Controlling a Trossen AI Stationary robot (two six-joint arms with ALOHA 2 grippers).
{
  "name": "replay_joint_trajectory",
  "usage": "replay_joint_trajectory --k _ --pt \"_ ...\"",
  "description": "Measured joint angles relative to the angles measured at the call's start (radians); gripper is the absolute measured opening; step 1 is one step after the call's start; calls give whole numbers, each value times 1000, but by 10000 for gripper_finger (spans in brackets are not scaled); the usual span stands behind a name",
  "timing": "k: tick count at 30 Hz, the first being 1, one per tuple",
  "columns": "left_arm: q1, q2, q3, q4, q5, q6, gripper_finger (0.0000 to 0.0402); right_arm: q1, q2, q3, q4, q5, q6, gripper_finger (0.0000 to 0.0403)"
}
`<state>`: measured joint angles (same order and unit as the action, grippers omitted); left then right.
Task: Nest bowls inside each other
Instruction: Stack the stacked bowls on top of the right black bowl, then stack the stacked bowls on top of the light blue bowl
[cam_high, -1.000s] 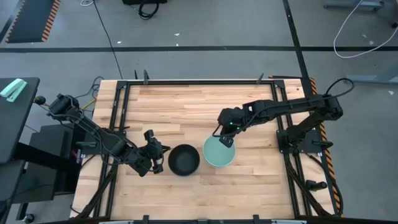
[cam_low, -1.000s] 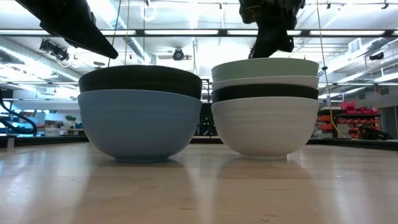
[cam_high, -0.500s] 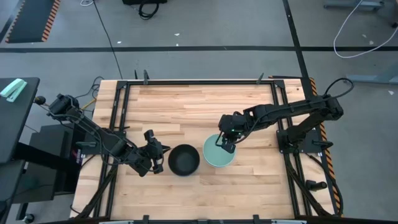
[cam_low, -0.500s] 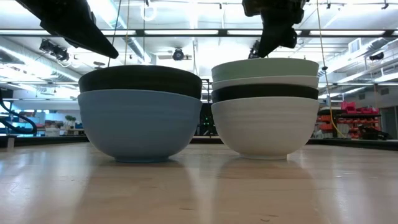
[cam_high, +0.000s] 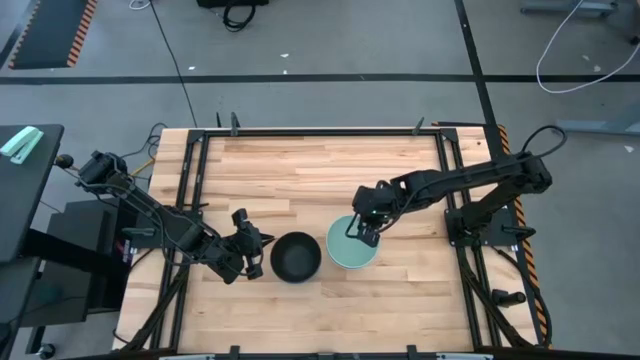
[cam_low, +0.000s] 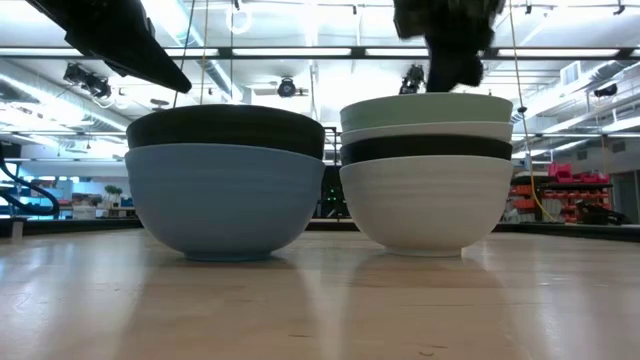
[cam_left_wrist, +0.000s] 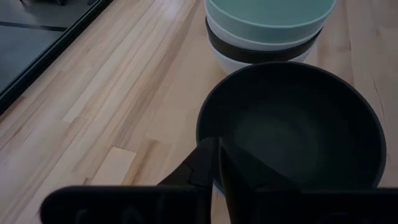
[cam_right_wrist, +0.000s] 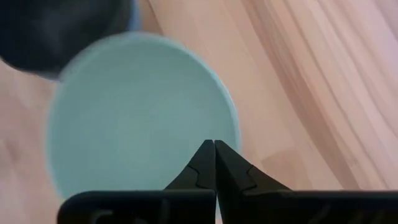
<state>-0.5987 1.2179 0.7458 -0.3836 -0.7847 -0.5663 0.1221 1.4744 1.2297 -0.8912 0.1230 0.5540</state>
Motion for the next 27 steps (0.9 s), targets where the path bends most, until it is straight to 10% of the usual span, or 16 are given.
replay_joint_trajectory --k 27 --pt "0 0 0 21 0 3 32 -74 1 -34 30 33 -60 2"
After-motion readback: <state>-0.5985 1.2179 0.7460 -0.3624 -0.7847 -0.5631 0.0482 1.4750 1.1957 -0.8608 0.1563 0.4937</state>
